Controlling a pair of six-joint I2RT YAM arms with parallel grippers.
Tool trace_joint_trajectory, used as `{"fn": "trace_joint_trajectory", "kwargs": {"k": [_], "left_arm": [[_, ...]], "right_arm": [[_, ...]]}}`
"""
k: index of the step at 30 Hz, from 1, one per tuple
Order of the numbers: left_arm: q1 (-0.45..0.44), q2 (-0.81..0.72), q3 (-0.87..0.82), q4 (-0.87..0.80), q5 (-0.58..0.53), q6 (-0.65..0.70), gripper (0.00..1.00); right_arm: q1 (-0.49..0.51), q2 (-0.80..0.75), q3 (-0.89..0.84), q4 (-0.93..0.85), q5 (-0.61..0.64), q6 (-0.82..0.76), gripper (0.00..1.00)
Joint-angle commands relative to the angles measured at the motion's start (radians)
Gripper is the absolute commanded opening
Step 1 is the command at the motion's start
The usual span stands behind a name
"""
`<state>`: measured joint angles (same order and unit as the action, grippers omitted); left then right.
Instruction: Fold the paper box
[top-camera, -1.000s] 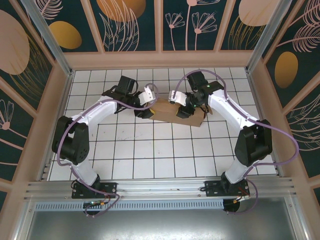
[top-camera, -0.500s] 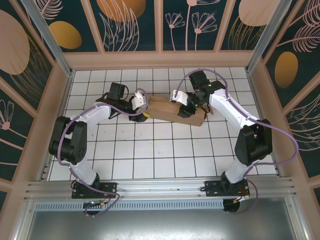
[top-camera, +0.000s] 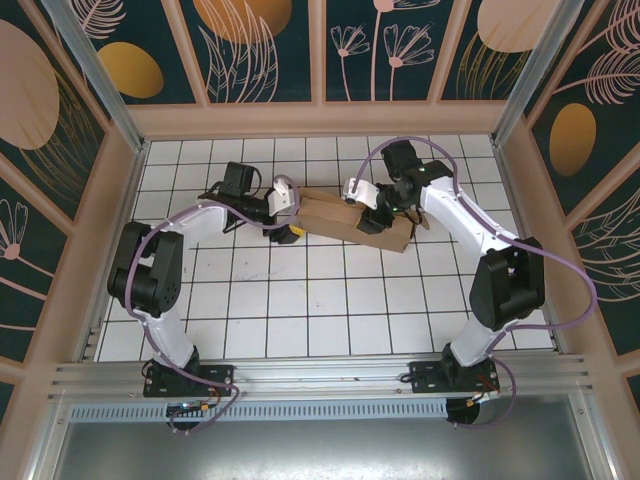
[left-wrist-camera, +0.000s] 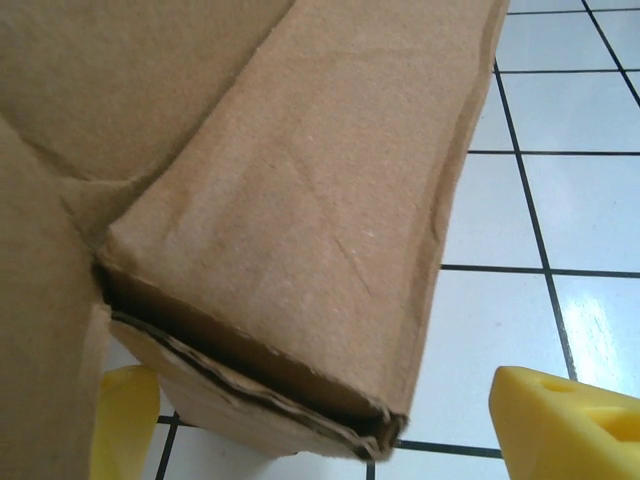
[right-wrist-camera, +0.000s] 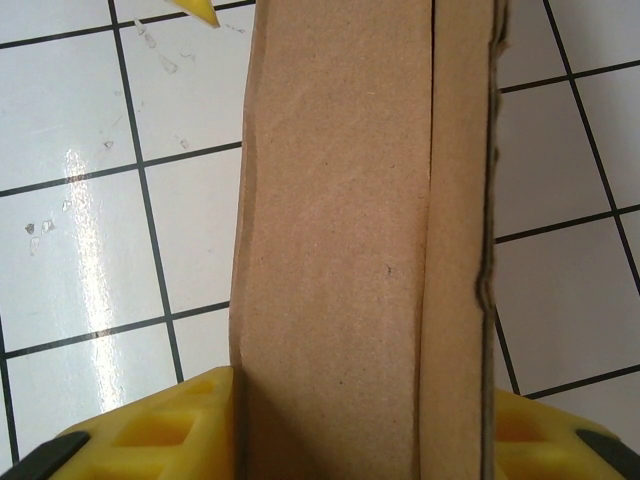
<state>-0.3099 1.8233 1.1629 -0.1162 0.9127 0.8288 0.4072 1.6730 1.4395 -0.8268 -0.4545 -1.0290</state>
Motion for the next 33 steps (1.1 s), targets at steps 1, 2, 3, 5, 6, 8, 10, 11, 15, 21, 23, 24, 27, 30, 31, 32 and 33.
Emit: {"fn": "trace_joint_trajectory", "kwargs": {"k": [1,2,3,5,6,8,10,11,15,21,23,24,27,30,31,32,33], "left_arm": [[0.026,0.032,0.03,0.023,0.095,0.002,0.86],[0.036,0.036,0.028,0.032,0.107,-0.003,0.86],[0.045,0.039,0.024,0.038,0.124,-0.005,0.86],[0.052,0.039,0.024,0.041,0.157,0.004,0.86],[0.051,0.041,0.029,0.041,0.179,0.011,0.85],[0.052,0.047,0.04,0.045,0.206,0.014,0.83],[0.05,0.066,0.061,0.036,0.201,0.016,0.81],[0.051,0.076,0.074,0.028,0.204,0.017,0.8],[0.043,0.093,0.103,0.006,0.2,0.013,0.78],[0.031,0.087,0.106,0.005,0.183,0.002,0.65],[0.029,0.087,0.107,-0.005,0.187,0.004,0.58],[0.028,0.085,0.107,-0.011,0.189,0.01,0.57],[0.025,0.076,0.099,-0.021,0.197,0.023,0.55],[0.026,0.062,0.094,-0.028,0.192,0.031,0.48],[0.026,0.059,0.092,-0.028,0.19,0.032,0.47],[0.025,0.056,0.089,-0.027,0.187,0.033,0.46],[0.025,0.052,0.087,-0.026,0.183,0.032,0.45]], "right_arm": [[-0.003,0.054,-0.005,-0.028,-0.032,0.0,0.41],[-0.005,0.055,-0.004,-0.028,-0.032,0.0,0.41],[-0.005,0.056,-0.001,-0.029,-0.032,0.0,0.41],[-0.007,0.056,0.0,-0.029,-0.032,-0.002,0.41],[-0.006,0.055,0.0,-0.029,-0.034,-0.003,0.41],[-0.008,0.058,0.003,-0.03,-0.035,-0.003,0.41],[-0.01,0.063,0.008,-0.03,-0.039,-0.003,0.41],[-0.009,0.067,0.009,-0.035,-0.043,-0.002,0.41],[-0.01,0.08,0.018,-0.038,-0.043,0.0,0.41],[-0.009,0.08,0.021,-0.039,-0.041,0.004,0.41],[-0.009,0.08,0.021,-0.039,-0.039,0.004,0.41],[-0.01,0.08,0.021,-0.038,-0.038,0.004,0.41],[-0.01,0.079,0.02,-0.041,-0.035,0.006,0.42],[-0.011,0.071,0.019,-0.037,-0.03,0.008,0.44],[-0.011,0.069,0.016,-0.035,-0.03,0.008,0.46],[-0.01,0.065,0.013,-0.029,-0.029,0.009,0.48],[-0.011,0.061,0.011,-0.024,-0.029,0.007,0.51]]}}
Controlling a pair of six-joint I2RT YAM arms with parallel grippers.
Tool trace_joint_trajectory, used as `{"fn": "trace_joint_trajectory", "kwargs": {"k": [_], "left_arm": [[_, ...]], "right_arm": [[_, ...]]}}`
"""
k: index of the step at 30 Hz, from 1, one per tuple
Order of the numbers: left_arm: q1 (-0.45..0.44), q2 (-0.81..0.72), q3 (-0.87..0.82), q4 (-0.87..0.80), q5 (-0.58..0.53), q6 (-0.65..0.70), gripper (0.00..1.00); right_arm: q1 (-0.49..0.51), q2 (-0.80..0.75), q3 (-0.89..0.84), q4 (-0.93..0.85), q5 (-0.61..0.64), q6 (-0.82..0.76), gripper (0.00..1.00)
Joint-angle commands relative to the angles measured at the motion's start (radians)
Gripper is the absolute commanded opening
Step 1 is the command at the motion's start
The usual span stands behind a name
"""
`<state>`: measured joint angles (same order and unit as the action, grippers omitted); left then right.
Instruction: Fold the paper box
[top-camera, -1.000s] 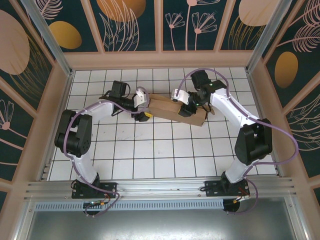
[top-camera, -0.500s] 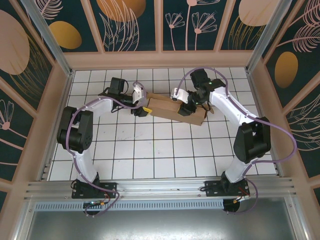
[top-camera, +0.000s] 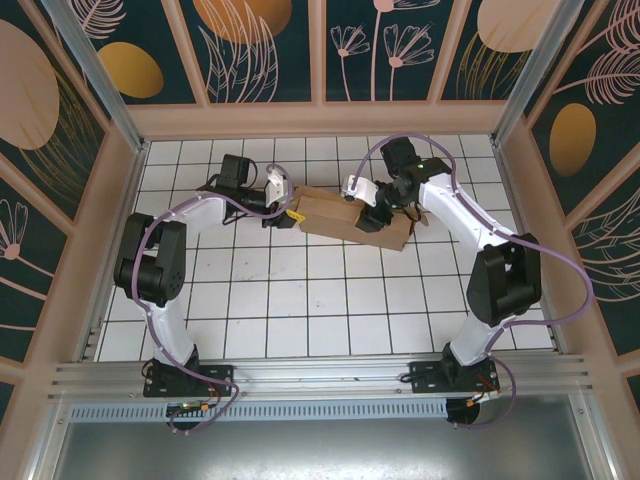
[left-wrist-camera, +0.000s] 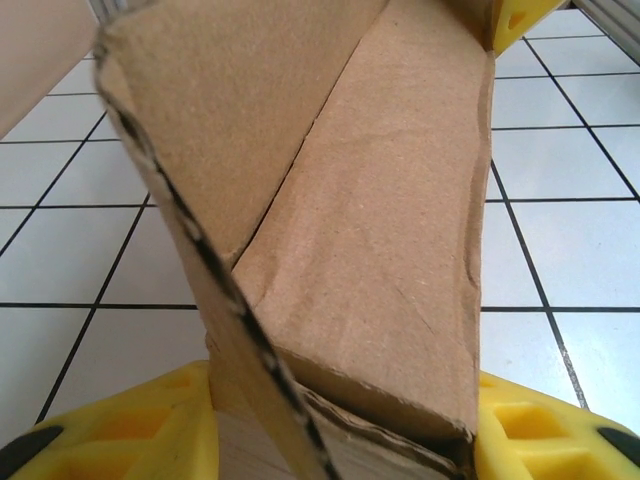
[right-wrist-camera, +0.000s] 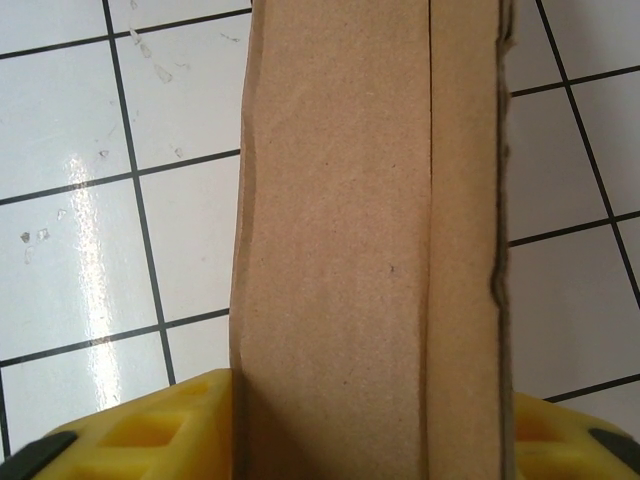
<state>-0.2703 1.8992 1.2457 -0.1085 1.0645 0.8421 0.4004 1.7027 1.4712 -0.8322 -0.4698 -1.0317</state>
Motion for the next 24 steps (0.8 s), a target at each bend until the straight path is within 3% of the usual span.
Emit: {"fn": "trace_joint_trajectory", "kwargs": {"k": [1,6,9,18,24], "left_arm": [[-0.015,-0.025,0.001,-0.032,0.03,0.019,0.45],[-0.015,-0.043,-0.03,0.04,-0.027,-0.051,0.45],[-0.014,-0.064,-0.06,0.083,-0.056,-0.086,0.45],[-0.03,-0.112,-0.14,0.221,-0.128,-0.229,0.45],[-0.037,-0.133,-0.162,0.267,-0.19,-0.329,0.45]], "right_arm": [[-0.004,0.027,-0.024,-0.014,-0.014,0.012,0.56],[-0.013,-0.021,-0.053,0.07,-0.012,0.048,0.83],[-0.032,-0.08,-0.088,0.183,-0.005,0.128,0.92],[-0.139,-0.277,-0.233,0.484,-0.132,0.429,0.93],[-0.251,-0.399,-0.342,0.594,-0.112,0.626,0.91]]}}
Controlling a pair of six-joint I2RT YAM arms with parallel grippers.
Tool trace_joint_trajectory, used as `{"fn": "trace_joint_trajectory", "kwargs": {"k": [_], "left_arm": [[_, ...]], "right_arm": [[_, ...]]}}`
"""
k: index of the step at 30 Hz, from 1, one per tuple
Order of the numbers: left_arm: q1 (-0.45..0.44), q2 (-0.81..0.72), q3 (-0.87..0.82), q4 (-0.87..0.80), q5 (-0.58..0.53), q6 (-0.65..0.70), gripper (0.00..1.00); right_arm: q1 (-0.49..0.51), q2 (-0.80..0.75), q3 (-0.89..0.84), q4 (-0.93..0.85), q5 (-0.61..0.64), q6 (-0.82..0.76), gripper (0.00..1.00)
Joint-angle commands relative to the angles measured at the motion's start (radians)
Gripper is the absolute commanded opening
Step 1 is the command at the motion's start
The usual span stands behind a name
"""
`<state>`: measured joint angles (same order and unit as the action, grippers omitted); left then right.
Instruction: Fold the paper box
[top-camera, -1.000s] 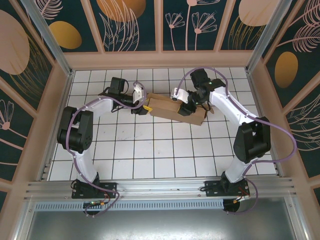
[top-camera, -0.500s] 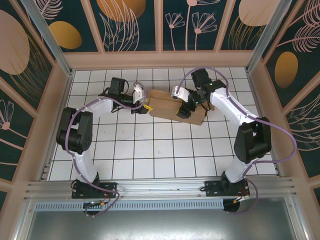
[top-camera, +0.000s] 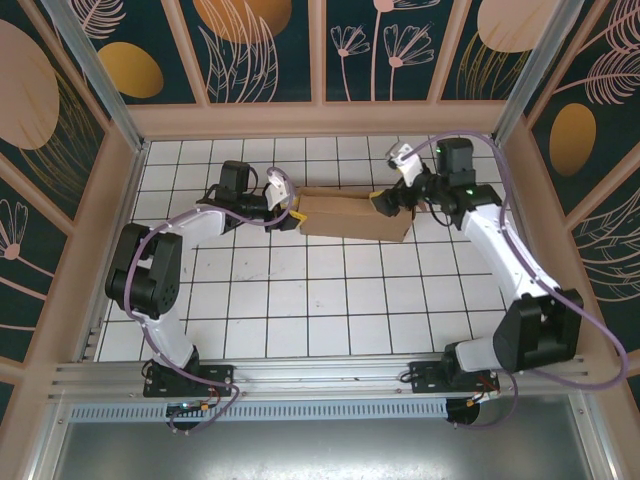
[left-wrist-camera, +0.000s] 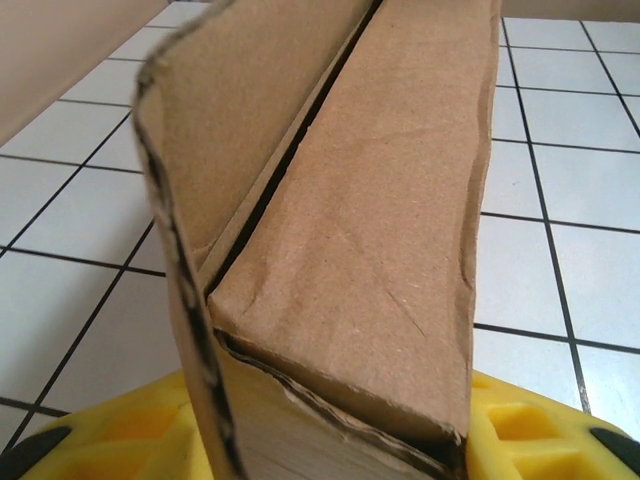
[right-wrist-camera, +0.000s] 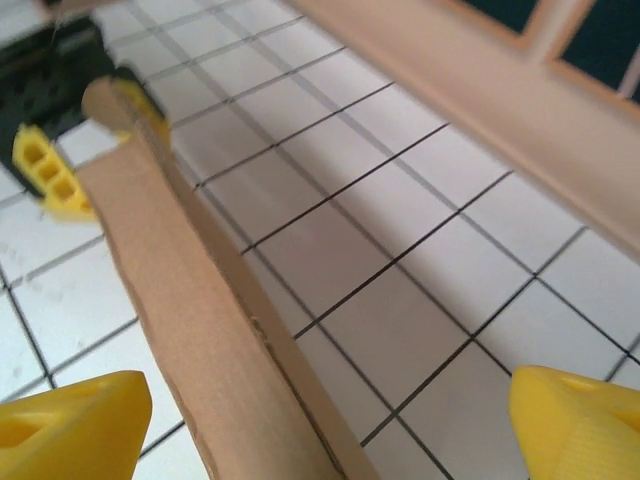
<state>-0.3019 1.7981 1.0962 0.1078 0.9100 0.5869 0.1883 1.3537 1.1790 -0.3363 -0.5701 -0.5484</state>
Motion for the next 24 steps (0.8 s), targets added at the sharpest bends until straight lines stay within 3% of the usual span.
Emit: {"fn": "trace_joint_trajectory", "kwargs": {"k": [1,7,13,17,24], "left_arm": [[-0.005,-0.034,-0.018,0.061,-0.037,-0.089,0.45],[-0.006,-0.034,-0.026,0.083,-0.036,-0.132,0.46],[-0.005,0.001,0.021,-0.01,-0.037,-0.076,0.46],[-0.005,0.013,0.03,-0.039,-0.045,-0.067,0.46],[-0.006,0.025,0.045,-0.074,-0.046,-0.049,0.46]], "right_arm": [[-0.059,-0.069,-0.065,0.112,0.01,0.181,0.89],[-0.134,-0.137,-0.096,0.019,0.093,0.209,0.87],[-0.18,-0.143,-0.088,-0.09,0.13,0.133,0.65],[-0.211,-0.078,-0.039,-0.191,0.16,0.083,0.58],[-0.216,0.005,0.008,-0.189,0.114,0.068,0.45]]}}
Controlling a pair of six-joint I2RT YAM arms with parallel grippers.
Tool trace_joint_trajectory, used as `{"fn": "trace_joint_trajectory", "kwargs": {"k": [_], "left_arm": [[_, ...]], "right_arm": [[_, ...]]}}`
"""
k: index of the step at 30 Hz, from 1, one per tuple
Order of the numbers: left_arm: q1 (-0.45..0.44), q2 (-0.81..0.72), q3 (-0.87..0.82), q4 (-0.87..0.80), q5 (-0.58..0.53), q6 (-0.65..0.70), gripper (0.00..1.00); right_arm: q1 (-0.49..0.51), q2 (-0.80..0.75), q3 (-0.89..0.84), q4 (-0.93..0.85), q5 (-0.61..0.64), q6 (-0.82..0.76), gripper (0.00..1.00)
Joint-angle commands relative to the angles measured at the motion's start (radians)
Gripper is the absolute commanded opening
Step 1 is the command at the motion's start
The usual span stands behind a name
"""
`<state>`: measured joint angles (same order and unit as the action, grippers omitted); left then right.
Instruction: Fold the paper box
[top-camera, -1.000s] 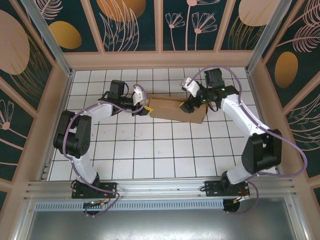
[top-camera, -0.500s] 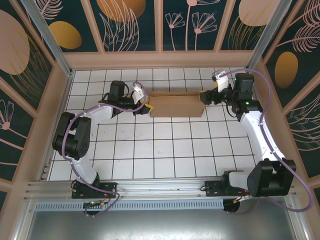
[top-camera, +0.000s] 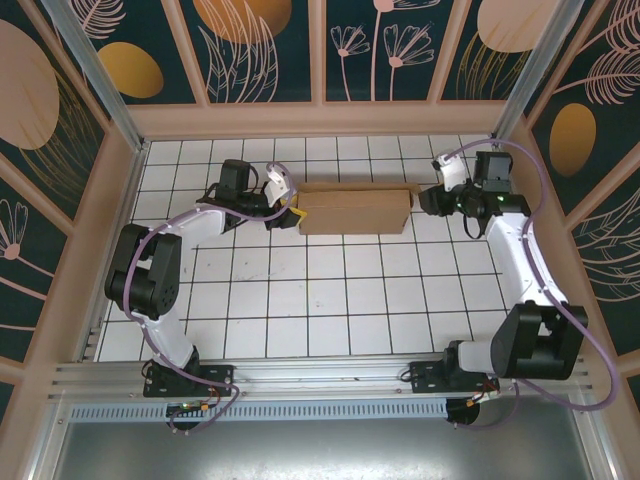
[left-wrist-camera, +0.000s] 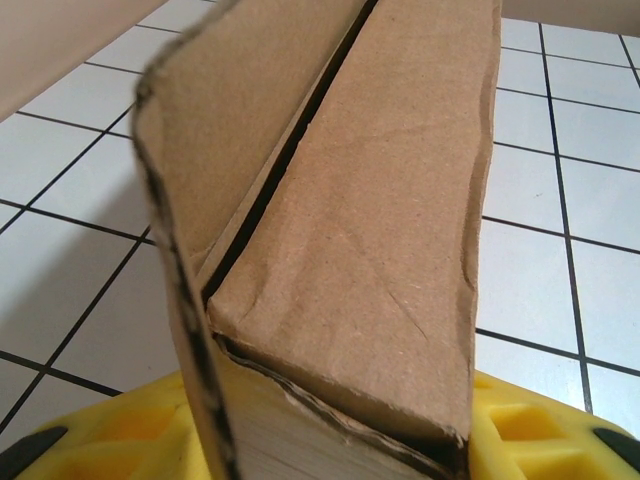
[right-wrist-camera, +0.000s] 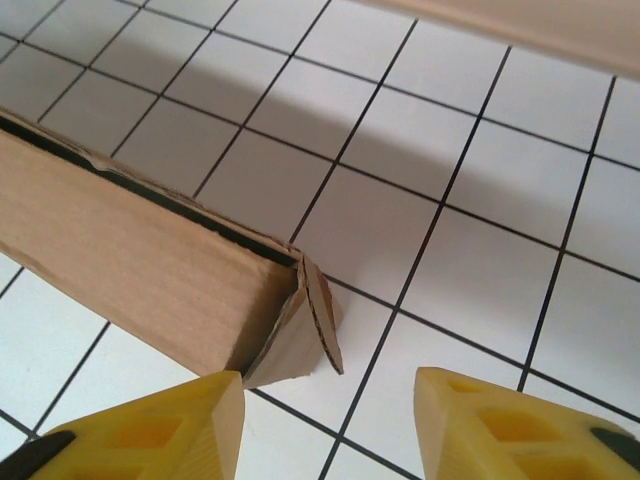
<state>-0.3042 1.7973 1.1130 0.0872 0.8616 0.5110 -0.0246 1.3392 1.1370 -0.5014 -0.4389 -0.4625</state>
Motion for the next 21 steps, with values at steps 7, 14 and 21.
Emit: {"fn": "trace_joint_trajectory", "kwargs": {"k": [7,14,21], "left_arm": [[-0.003,0.022,0.019,-0.052,0.005,0.028,0.46],[-0.003,0.023,0.016,-0.053,0.01,0.027,0.46],[-0.004,0.031,0.024,-0.058,0.013,0.025,0.46]], "right_arm": [[-0.003,0.107,0.113,-0.041,-0.032,-0.03,0.35],[-0.001,0.168,0.159,-0.095,-0.081,-0.053,0.45],[-0.001,0.22,0.196,-0.14,-0.094,-0.049,0.32]]}}
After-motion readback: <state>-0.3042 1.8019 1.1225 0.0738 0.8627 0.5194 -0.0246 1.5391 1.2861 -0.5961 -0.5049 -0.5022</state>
